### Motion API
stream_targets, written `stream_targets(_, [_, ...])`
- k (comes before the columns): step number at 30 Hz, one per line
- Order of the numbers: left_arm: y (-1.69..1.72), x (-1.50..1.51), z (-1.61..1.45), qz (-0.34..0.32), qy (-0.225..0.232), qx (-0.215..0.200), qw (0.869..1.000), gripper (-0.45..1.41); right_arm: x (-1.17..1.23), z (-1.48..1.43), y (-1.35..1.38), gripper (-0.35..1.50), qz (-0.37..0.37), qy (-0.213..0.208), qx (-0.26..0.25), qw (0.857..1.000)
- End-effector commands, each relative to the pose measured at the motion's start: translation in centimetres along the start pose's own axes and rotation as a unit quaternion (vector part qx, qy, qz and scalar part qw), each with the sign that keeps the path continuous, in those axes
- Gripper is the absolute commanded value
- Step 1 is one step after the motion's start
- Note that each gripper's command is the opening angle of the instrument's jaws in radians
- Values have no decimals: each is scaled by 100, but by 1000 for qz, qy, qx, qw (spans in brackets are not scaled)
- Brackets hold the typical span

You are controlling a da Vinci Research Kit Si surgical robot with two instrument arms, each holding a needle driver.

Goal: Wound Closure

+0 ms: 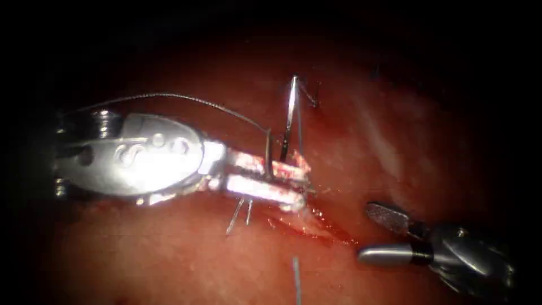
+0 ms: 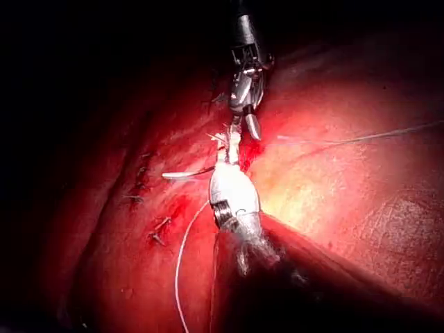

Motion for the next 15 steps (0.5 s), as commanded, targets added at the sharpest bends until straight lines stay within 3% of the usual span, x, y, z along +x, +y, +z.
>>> stream_targets(1, [-8,0,5,7,-1,7,1000,-45,-3,7,-9,111,2,0,2,1000])
stream_targets(10, [-60,41,-1,46,0,53,998,-45,11,4,-17,103,36,-2,2,999])
stream_targets(15, [-67,46,0,51,-2,65,997,-45,12,2,-16,100,45,-1,3,999])
